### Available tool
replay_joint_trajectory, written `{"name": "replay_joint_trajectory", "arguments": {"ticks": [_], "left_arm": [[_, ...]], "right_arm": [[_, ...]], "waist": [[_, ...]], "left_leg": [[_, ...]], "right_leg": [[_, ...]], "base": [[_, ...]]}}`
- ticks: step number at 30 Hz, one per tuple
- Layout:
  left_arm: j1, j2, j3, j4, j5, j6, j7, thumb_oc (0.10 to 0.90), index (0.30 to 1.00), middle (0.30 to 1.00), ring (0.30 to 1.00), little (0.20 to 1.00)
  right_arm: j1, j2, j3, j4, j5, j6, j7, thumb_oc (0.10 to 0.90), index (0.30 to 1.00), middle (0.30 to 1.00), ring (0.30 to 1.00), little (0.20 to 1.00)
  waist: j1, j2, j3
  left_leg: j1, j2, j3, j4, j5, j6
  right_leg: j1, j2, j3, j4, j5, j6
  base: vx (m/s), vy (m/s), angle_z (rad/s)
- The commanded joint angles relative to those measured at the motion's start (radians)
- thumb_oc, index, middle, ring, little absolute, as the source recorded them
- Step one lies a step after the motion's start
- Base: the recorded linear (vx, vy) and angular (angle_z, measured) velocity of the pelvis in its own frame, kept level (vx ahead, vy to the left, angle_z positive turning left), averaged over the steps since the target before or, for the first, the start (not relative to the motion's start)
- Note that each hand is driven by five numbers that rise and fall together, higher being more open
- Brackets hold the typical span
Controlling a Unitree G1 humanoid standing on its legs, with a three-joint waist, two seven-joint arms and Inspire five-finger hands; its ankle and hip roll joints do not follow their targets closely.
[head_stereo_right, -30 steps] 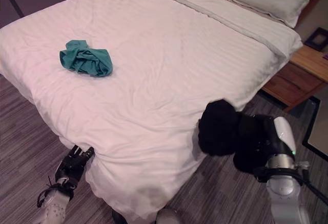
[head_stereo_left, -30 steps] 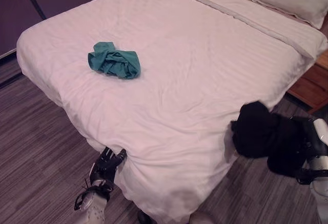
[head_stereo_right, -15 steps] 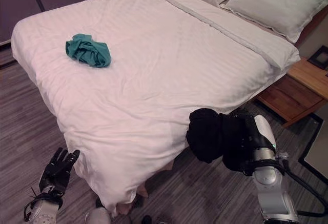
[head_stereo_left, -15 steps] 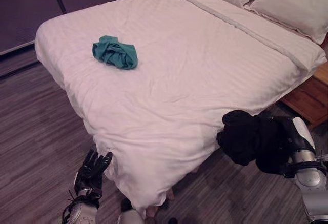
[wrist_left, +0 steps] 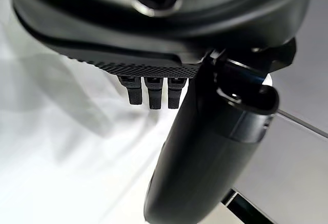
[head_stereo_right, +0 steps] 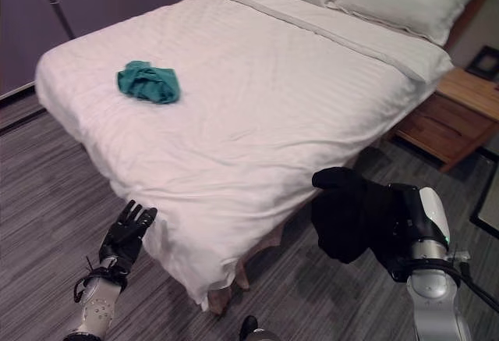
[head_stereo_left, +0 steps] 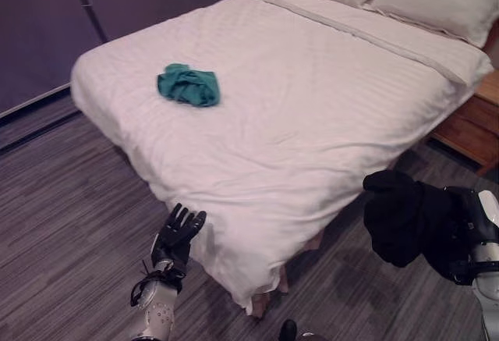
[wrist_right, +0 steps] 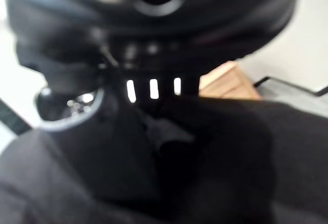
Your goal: Pick up bed clothes into laundry basket.
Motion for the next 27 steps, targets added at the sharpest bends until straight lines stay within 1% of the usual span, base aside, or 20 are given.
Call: {"name": "replay_joint_trajectory", "arguments": {"ticks": [1, 3, 4, 5, 6, 7, 8, 9, 10, 11, 14, 16, 18, 19, 20, 21, 24, 25, 26, 27], "left_arm": [[-0.027, 0.111, 0.068, -0.098, 0.022, -0.065, -0.022, 0.800, 0.900, 0.900, 0.900, 0.900], [-0.030, 0.131, 0.072, -0.098, 0.033, -0.072, -0.014, 0.800, 0.900, 0.900, 0.900, 0.900], [-0.030, 0.132, 0.073, -0.098, 0.033, -0.072, -0.014, 0.800, 0.900, 0.900, 0.900, 0.900], [-0.021, 0.150, 0.080, -0.097, 0.069, -0.073, -0.004, 0.800, 0.900, 0.900, 0.900, 0.900], [-0.015, 0.155, 0.084, -0.100, 0.082, -0.073, 0.000, 0.800, 0.900, 0.900, 0.900, 0.900], [-0.011, 0.162, 0.089, -0.109, 0.083, -0.071, 0.002, 0.800, 0.900, 0.900, 0.900, 0.900], [0.000, 0.166, 0.099, -0.113, 0.103, -0.066, 0.004, 0.800, 0.900, 0.900, 0.900, 0.900], [0.007, 0.170, 0.105, -0.118, 0.115, -0.067, 0.007, 0.800, 0.900, 0.900, 0.900, 0.900], [0.010, 0.173, 0.107, -0.125, 0.122, -0.064, 0.013, 0.800, 0.900, 0.900, 0.900, 0.900], [0.011, 0.172, 0.107, -0.126, 0.123, -0.063, 0.014, 0.800, 0.900, 0.900, 0.900, 0.900], [0.003, 0.172, 0.111, -0.114, 0.140, -0.054, 0.023, 0.800, 0.900, 0.900, 0.900, 0.900], [-0.008, 0.172, 0.106, -0.112, 0.146, -0.057, 0.029, 0.800, 0.900, 0.900, 0.900, 0.900], [-0.024, 0.176, 0.097, -0.104, 0.154, -0.055, 0.023, 0.800, 0.900, 0.900, 0.900, 0.900], [-0.044, 0.177, 0.088, -0.098, 0.159, -0.052, 0.013, 0.800, 0.900, 0.900, 0.900, 0.900], [-0.044, 0.178, 0.086, -0.097, 0.160, -0.053, 0.013, 0.800, 0.900, 0.900, 0.900, 0.900], [-0.093, 0.182, 0.066, -0.088, 0.182, -0.049, 0.005, 0.800, 0.900, 0.900, 0.900, 0.900], [-0.128, 0.195, 0.046, -0.091, 0.201, -0.050, -0.003, 0.800, 0.900, 0.900, 0.900, 0.900], [-0.138, 0.199, 0.039, -0.096, 0.200, -0.053, -0.005, 0.800, 0.900, 0.900, 0.900, 0.900], [-0.170, 0.188, 0.009, -0.079, 0.195, -0.054, -0.009, 0.800, 0.900, 0.900, 0.900, 0.900], [-0.171, 0.187, 0.008, -0.076, 0.194, -0.055, -0.010, 0.800, 0.900, 0.900, 0.900, 0.900]], "right_arm": [[-0.148, -0.025, -0.022, -0.091, 0.000, -0.065, -0.077, 0.400, 0.300, 0.300, 0.300, 0.300], [-0.171, -0.005, -0.013, -0.094, -0.007, -0.062, -0.089, 0.400, 0.300, 0.300, 0.300, 0.300], [-0.172, -0.004, -0.012, -0.094, -0.008, -0.062, -0.089, 0.400, 0.300, 0.300, 0.300, 0.300], [-0.183, -0.001, -0.004, -0.099, -0.032, -0.055, -0.090, 0.400, 0.300, 0.300, 0.300, 0.300], [-0.188, 0.002, -0.002, -0.109, -0.041, -0.053, -0.089, 0.400, 0.300, 0.300, 0.300, 0.300], [-0.187, 0.007, -0.007, -0.108, -0.042, -0.051, -0.091, 0.400, 0.300, 0.300, 0.300, 0.300], [-0.190, 0.017, -0.008, -0.094, -0.042, -0.051, -0.088, 0.400, 0.300, 0.300, 0.300, 0.300], [-0.189, 0.021, -0.008, -0.086, -0.039, -0.053, -0.089, 0.400, 0.300, 0.300, 0.300, 0.300], [-0.183, 0.021, -0.012, -0.076, -0.041, -0.050, -0.090, 0.400, 0.300, 0.300, 0.300, 0.300], [-0.184, 0.020, -0.011, -0.075, -0.041, -0.051, -0.090, 0.400, 0.300, 0.300, 0.300, 0.300], [-0.141, 0.015, -0.042, -0.072, -0.038, -0.040, -0.074, 0.400, 0.300, 0.300, 0.300, 0.300], [-0.122, 0.018, -0.063, -0.070, -0.018, -0.044, -0.073, 0.400, 0.300, 0.300, 0.300, 0.300], [-0.111, 0.020, -0.078, -0.069, 0.000, -0.052, -0.075, 0.400, 0.300, 0.300, 0.300, 0.300], [-0.095, 0.022, -0.093, -0.072, 0.006, -0.056, -0.073, 0.400, 0.300, 0.300, 0.300, 0.300], [-0.092, 0.023, -0.095, -0.074, 0.006, -0.056, -0.073, 0.400, 0.300, 0.300, 0.300, 0.300], [-0.087, 0.024, -0.099, -0.088, 0.013, -0.066, -0.073, 0.400, 0.300, 0.300, 0.300, 0.300], [-0.085, 0.013, -0.104, -0.088, 0.016, -0.069, -0.085, 0.400, 0.300, 0.300, 0.300, 0.300], [-0.075, 0.006, -0.112, -0.078, 0.015, -0.066, -0.090, 0.400, 0.300, 0.300, 0.300, 0.300], [-0.062, 0.007, -0.117, -0.076, 0.018, -0.070, -0.104, 0.400, 0.300, 0.300, 0.300, 0.300], [-0.061, 0.005, -0.118, -0.077, 0.018, -0.069, -0.105, 0.400, 0.300, 0.300, 0.300, 0.300]], "waist": [[0.049, -0.093, -0.052], [0.058, -0.103, -0.038], [0.060, -0.106, -0.039], [0.063, -0.097, -0.023], [0.062, -0.091, -0.009], [0.053, -0.071, 0.004], [0.047, -0.040, 0.015], [0.044, -0.030, 0.020], [0.029, -0.023, 0.026], [0.029, -0.024, 0.024], [-0.020, -0.019, 0.021], [-0.038, -0.028, 0.021], [-0.064, -0.041, 0.015], [-0.088, -0.059, -0.007], [-0.094, -0.052, -0.006], [-0.103, -0.058, -0.042], [-0.115, -0.029, -0.074], [-0.127, -0.016, -0.082], [-0.170, 0.011, -0.102], [-0.171, 0.012, -0.102]], "left_leg": [[-0.045, -0.052, -0.033, 0.079, -0.009, 0.062], [-0.049, -0.097, -0.037, 0.090, -0.047, 0.097], [-0.050, -0.101, -0.034, 0.091, -0.049, 0.101], [-0.029, -0.146, -0.036, 0.081, -0.071, 0.136], [-0.015, -0.177, -0.036, 0.073, -0.076, 0.161], [-0.004, -0.185, -0.048, 0.066, -0.077, 0.181], [0.030, -0.201, -0.064, 0.047, -0.090, 0.214], [0.045, -0.207, -0.073, 0.040, -0.095, 0.223], [0.056, -0.208, -0.098, 0.034, -0.098, 0.231], [0.053, -0.210, -0.097, 0.034, -0.098, 0.230], [0.093, -0.228, -0.147, 0.004, -0.095, 0.232], [0.114, -0.248, -0.168, -0.010, -0.109, 0.226], [0.160, -0.275, -0.193, -0.019, -0.138, 0.212], [0.209, -0.312, -0.207, -0.035, -0.160, 0.198], [0.212, -0.303, -0.214, -0.039, -0.158, 0.197], [0.261, -0.349, -0.212, -0.045, -0.167, 0.182], [0.289, -0.347, -0.224, -0.018, -0.159, 0.152], [0.295, -0.343, -0.225, -0.008, -0.159, 0.141], [0.289, -0.311, -0.205, 0.102, -0.083, 0.076], [0.285, -0.307, -0.206, 0.112, -0.086, 0.068]], "right_leg": [[0.071, -0.144, 0.134, -0.008, 0.064, 0.118], [0.030, -0.202, 0.162, 0.072, 0.130, 0.139], [0.023, -0.207, 0.168, 0.078, 0.129, 0.142], [-0.023, -0.266, 0.200, 0.195, 0.223, 0.145], [-0.060, -0.288, 0.242, 0.288, 0.268, 0.150], [-0.095, -0.278, 0.280, 0.400, 0.285, 0.146], [-0.166, -0.275, 0.341, 0.597, 0.266, 0.142], [-0.196, -0.274, 0.361, 0.672, 0.260, 0.143], [-0.231, -0.234, 0.406, 0.736, 0.247, 0.141], [-0.238, -0.236, 0.410, 0.743, 0.244, 0.141], [-0.330, -0.075, 0.471, 0.781, 0.168, 0.127], [-0.386, 0.000, 0.458, 0.703, 0.136, 0.115], [-0.400, 0.048, 0.416, 0.504, 0.141, 0.118], [-0.409, 0.089, 0.382, 0.334, 0.144, 0.123], [-0.396, 0.093, 0.371, 0.315, 0.151, 0.123], [-0.362, 0.099, 0.194, 0.141, 0.169, 0.123], [-0.282, 0.099, 0.015, 0.035, 0.161, 0.097], [-0.281, 0.104, 0.001, 0.029, 0.154, 0.085], [-0.232, 0.142, 0.029, 0.011, 0.092, 0.032], [-0.227, 0.146, 0.027, 0.005, 0.091, 0.028]], "base": [[0.03, 0.383, 0.18], [0.01, 0.320, 0.24], [0.03, 0.467, 0.25], [0.04, 0.531, 0.25], [0.05, 0.729, 0.54], [0.07, 0.701, 1.02], [0.08, 0.601, 1.03], [0.11, 0.453, 0.87], [0.06, 0.155, 0.58], [0.09, 0.108, 0.62], [0.21, 0.134, 0.56], [0.29, 0.100, 0.46], [0.41, 0.074, 0.87], [0.34, 0.058, 0.81], [0.59, 0.113, 0.55], [0.47, 0.103, 0.53], [0.49, 0.062, 0.26], [0.59, 0.014, 0.05], [0.44, -0.010, -0.24], [0.42, 0.001, -0.15]]}}
